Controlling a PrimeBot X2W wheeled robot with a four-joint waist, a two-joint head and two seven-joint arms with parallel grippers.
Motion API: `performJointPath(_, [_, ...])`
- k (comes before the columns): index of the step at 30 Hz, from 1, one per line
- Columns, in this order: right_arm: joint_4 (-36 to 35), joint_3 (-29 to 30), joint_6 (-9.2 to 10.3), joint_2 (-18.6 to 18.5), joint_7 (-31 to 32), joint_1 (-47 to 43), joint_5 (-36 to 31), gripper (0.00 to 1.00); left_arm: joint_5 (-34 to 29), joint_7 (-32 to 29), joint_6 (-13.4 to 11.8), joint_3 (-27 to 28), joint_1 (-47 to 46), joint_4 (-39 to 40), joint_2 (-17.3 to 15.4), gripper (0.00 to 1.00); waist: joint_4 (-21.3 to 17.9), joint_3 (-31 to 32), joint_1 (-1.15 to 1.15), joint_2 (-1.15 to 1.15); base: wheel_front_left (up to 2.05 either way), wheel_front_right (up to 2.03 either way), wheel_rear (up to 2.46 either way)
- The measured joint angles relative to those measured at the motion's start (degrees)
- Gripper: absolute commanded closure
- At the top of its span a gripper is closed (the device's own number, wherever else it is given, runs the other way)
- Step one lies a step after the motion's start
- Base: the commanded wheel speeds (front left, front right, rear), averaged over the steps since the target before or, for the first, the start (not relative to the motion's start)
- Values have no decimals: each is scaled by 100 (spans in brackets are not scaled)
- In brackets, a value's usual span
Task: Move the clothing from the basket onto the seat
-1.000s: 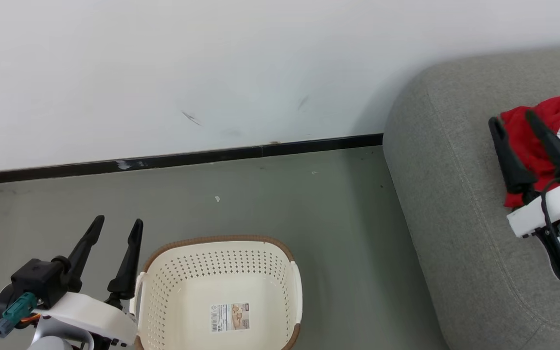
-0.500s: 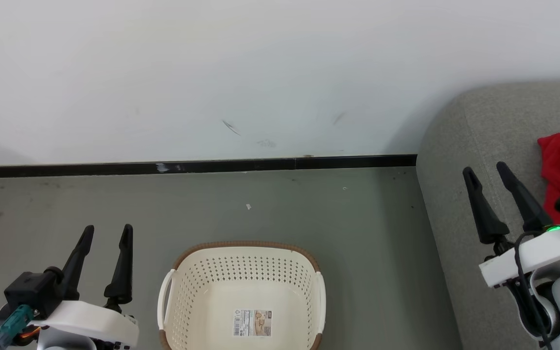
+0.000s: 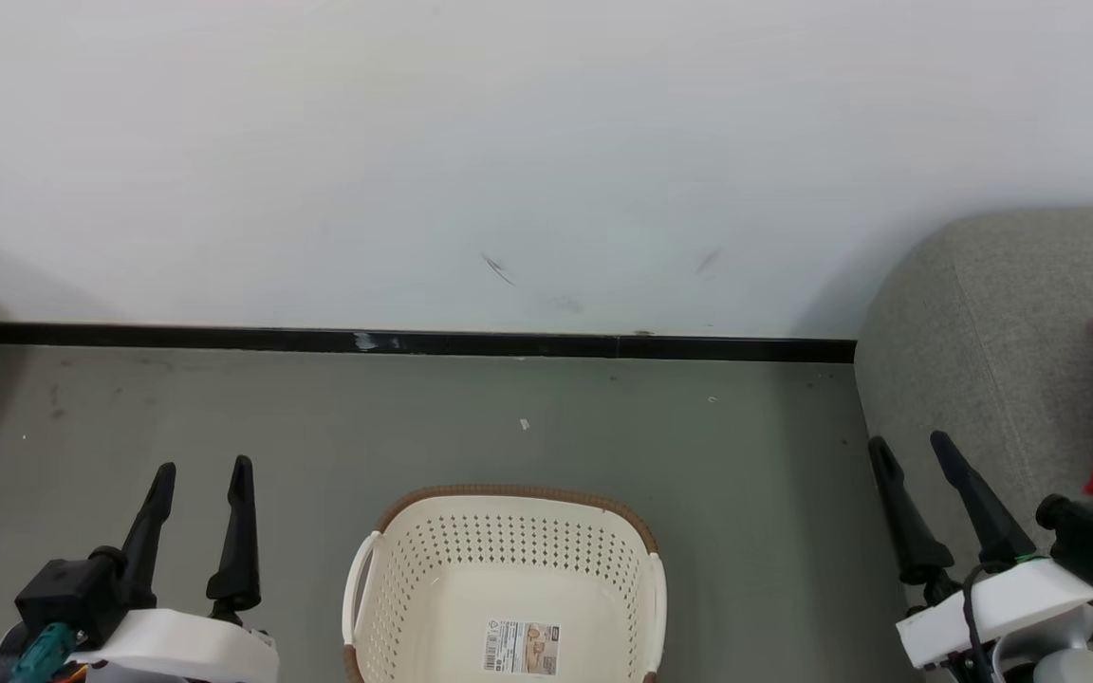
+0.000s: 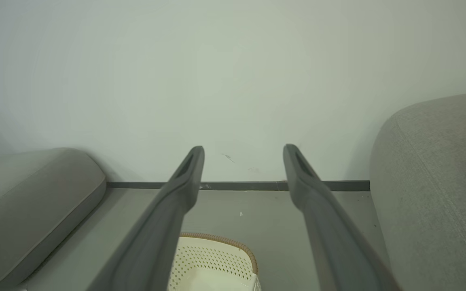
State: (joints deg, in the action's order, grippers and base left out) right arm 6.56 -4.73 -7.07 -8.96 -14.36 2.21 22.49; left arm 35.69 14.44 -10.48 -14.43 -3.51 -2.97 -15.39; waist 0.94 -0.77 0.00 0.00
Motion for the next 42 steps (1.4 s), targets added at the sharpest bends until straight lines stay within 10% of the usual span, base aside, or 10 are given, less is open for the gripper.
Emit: performJointPath(42, [-407,188,0,379,0,-547,-688,0,-1021,1,476,465,508,-165,500,0,-41,168,0,0,0,0,0])
